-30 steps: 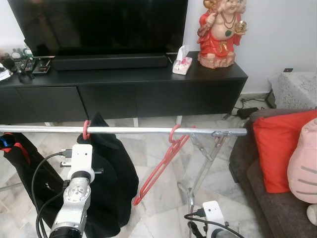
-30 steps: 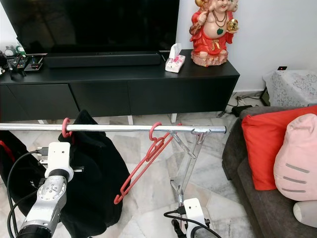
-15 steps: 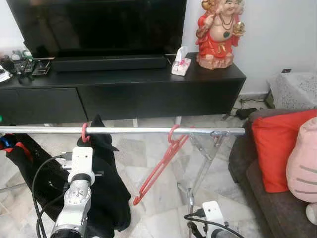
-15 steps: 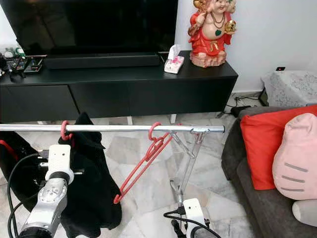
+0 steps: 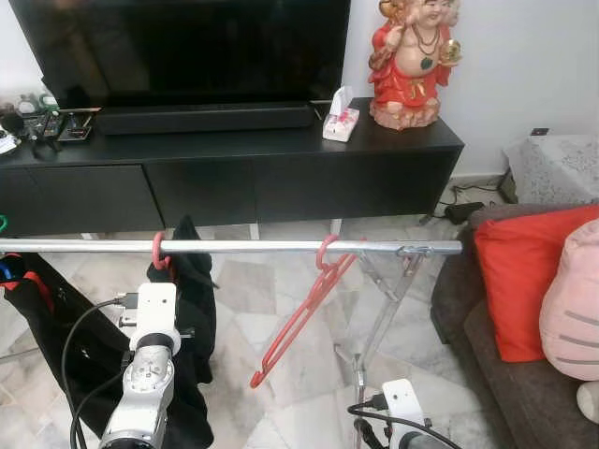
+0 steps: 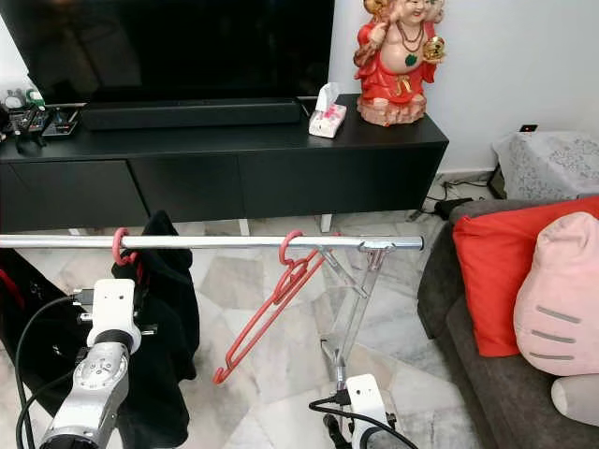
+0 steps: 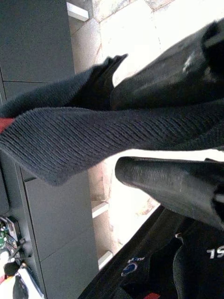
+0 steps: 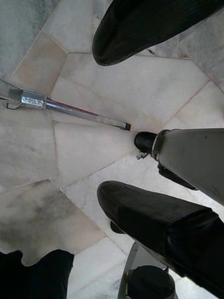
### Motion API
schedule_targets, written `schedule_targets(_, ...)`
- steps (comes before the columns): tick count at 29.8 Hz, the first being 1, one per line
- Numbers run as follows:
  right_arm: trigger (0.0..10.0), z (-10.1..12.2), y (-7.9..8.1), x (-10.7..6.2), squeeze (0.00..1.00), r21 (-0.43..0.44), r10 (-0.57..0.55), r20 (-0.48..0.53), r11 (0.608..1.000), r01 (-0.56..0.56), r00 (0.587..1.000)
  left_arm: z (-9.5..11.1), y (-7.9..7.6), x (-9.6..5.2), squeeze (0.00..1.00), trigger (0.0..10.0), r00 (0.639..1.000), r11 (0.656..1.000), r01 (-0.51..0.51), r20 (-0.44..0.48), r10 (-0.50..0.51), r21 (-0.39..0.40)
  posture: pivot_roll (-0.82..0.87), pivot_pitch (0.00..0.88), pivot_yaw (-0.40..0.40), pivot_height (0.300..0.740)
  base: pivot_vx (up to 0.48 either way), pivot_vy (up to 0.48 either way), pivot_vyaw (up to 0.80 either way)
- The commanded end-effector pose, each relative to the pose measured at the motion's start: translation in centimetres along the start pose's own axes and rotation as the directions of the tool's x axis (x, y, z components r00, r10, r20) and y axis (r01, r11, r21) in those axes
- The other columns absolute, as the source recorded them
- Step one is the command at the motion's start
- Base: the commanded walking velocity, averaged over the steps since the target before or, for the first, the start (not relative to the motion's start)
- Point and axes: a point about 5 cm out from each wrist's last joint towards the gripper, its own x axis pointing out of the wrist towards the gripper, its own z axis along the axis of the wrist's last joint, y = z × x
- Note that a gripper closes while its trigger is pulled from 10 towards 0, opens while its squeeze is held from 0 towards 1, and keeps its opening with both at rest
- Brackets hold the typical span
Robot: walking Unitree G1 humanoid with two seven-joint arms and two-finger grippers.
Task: Hang hanger
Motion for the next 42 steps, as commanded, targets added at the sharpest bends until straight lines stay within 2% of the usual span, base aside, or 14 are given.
schedule_targets(1, 10.0, -0.1, -0.1, 0.0, 0.0, -0.003, -0.003, -0.009, 1.0, 0.003, 1.0, -0.2, 0.1, -0.1, 1.0, 10.0, 1.0, 1.0, -0.003, -0.005, 0.003, 0.003, -0.09, 0.0, -0.018, 0.74, 0.0, 0.0, 0.0)
schedule_targets(7, 10.0, -0.1, -0.1, 0.0, 0.0, -0.003, -0.003, -0.009, 1.0, 0.003, 1.0, -0.2, 0.0, -0.2, 1.0, 10.0, 1.0, 1.0, -0.004, -0.003, 0.004, 0.002, -0.09, 0.0, -0.018, 0.74, 0.0, 0.0, 0.0)
schedule_targets(12, 10.0, -0.1, -0.1, 0.0, 0.0, -0.002, -0.005, -0.008, 1.0, 0.005, 1.0, 1.1, 0.9, -1.5, 1.0, 10.0, 0.992, 0.997, -0.041, 0.117, 0.049, -0.065, -0.09, 0.0, -0.017, 0.74, 0.0, 0.0, 0.0)
schedule_targets(15, 10.0, -0.1, -0.1, 0.0, 0.0, -0.001, -0.006, -0.007, 1.0, 0.006, 1.0, 1.3, 1.1, -3.0, 1.0, 10.0, 0.986, 0.996, -0.037, 0.162, 0.05, -0.08, -0.09, 0.0, -0.017, 0.74, 0.0, 0.0, 0.0)
schedule_targets(24, 10.0, 0.0, -0.4, -0.1, 0.0, -0.008, -0.013, -0.007, 1.0, 0.013, 1.0, 1.8, 1.0, -5.3, 1.0, 10.0, 0.979, 0.995, -0.03, 0.199, 0.048, -0.094, -0.09, 0.0, -0.025, 0.74, 0.0, 0.0, 0.0)
schedule_targets(33, 10.0, -0.1, -0.1, 0.0, 0.0, -0.001, -0.012, -0.005, 1.0, 0.012, 1.0, 1.7, 1.5, -5.9, 1.0, 10.0, 0.981, 0.995, -0.029, 0.188, 0.047, -0.095, -0.09, 0.0, 0.0, 0.74, 0.0, 0.0, 0.0)
schedule_targets(34, 10.0, -0.1, 0.0, 0.0, 0.0, 0.003, -0.012, -0.005, 1.0, 0.012, 1.0, 1.7, 1.4, -6.0, 0.95, 10.0, 0.982, 0.995, -0.028, 0.184, 0.045, -0.094, -0.09, 0.0, 0.005, 0.74, 0.0, 0.0, 0.0)
schedule_targets(35, 10.0, -0.1, 0.0, 0.0, 0.0, 0.003, -0.012, -0.005, 1.0, 0.012, 1.0, 1.7, 1.4, -6.0, 0.95, 10.0, 0.982, 0.995, -0.028, 0.184, 0.045, -0.094, -0.09, 0.0, 0.005, 0.74, 0.0, 0.0, 0.0)
schedule_targets(36, 10.0, -0.1, 0.1, 0.0, 0.0, 0.008, -0.013, -0.005, 1.0, 0.013, 1.0, 1.7, 1.3, -6.1, 0.48, 10.0, 0.983, 0.995, -0.027, 0.179, 0.043, -0.092, -0.09, 0.0, 0.011, 0.74, 0.0, 0.0, 0.0)
schedule_targets(37, 10.0, -0.1, 0.1, 0.0, 0.0, 0.01, -0.012, -0.004, 1.0, 0.012, 1.0, 1.7, 1.3, -6.1, 0.48, 10.0, 0.983, 0.996, -0.026, 0.178, 0.042, -0.091, -0.09, 0.0, 0.013, 0.74, 0.0, 0.0, 0.0)
schedule_targets(38, 10.0, -0.1, 0.2, 0.0, 0.0, 0.013, -0.012, -0.004, 1.0, 0.012, 1.0, 1.7, 1.3, -6.1, 0.0, 10.0, 0.983, 0.996, -0.025, 0.177, 0.041, -0.091, -0.09, 0.0, 0.016, 0.74, 0.0, 0.0, 0.0)
schedule_targets(42, 10.0, -0.1, 0.2, 0.0, 0.0, 0.02, -0.012, -0.002, 1.0, 0.013, 1.0, 1.7, 1.3, -6.1, 0.0, 10.0, 0.985, 0.995, -0.022, 0.171, 0.038, -0.092, -0.09, 0.0, 0.016, 0.74, 0.0, 0.0, 0.0)
